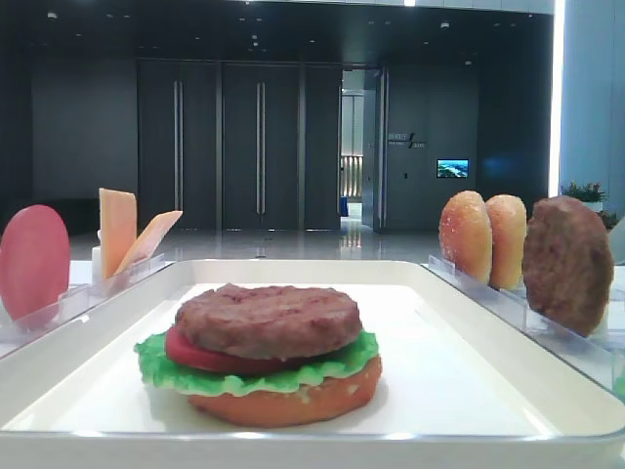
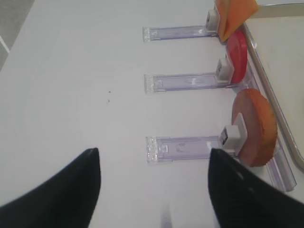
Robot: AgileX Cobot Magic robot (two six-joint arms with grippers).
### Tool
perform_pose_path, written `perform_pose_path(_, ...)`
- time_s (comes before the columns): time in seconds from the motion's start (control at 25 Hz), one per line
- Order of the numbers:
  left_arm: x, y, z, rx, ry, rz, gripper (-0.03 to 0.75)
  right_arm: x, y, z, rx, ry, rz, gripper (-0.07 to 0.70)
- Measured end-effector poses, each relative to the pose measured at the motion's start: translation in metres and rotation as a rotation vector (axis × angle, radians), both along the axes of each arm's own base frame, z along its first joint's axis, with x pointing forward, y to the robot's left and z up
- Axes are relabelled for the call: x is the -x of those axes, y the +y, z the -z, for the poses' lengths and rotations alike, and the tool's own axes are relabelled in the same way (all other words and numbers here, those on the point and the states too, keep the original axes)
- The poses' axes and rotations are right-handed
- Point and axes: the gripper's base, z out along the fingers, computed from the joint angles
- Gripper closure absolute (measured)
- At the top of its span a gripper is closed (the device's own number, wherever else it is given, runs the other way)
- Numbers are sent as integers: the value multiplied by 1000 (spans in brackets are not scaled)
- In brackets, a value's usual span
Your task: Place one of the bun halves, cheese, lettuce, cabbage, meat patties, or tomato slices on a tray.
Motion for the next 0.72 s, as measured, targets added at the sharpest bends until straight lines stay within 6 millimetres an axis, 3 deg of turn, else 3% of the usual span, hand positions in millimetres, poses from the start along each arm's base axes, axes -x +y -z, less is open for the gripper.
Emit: perform_pose_path(0.72,0,0,0,0,0,0,181,0,0,0,0,0,0,214)
